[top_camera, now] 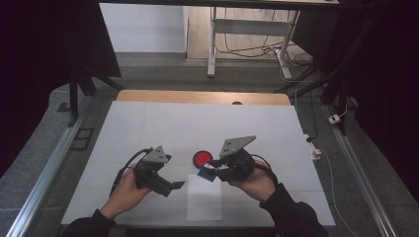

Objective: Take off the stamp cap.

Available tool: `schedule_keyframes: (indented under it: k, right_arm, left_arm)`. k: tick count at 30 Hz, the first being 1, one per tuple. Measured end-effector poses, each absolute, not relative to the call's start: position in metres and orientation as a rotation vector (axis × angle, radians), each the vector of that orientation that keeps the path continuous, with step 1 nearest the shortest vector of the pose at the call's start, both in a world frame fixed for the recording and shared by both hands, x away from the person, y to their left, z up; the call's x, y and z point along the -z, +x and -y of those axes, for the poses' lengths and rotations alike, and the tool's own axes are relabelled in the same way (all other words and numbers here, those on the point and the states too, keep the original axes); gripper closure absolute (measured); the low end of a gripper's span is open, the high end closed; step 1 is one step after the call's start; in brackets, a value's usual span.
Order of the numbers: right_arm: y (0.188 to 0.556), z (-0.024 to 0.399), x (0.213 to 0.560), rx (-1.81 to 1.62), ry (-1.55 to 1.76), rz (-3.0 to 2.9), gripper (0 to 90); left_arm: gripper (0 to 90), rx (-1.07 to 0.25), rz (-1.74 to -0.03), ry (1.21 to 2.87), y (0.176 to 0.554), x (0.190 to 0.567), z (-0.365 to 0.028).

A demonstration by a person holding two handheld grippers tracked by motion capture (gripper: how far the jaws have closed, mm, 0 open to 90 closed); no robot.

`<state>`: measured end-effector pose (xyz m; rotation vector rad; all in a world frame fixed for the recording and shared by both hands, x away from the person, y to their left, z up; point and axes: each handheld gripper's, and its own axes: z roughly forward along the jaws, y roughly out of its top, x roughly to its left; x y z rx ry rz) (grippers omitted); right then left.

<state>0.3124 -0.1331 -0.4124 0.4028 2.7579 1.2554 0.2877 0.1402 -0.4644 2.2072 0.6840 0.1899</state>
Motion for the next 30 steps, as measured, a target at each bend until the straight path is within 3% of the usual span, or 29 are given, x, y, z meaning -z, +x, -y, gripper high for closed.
schedule_keyframes:
  k: [30]
  right_arm:
    - [0.311, 0.127, 0.410, -1.272, 0.370, -2.764, 70.2]
  left_arm:
    - [0.4, -0.085, -0.467, 2.254, 0.312, 0.466, -0.084]
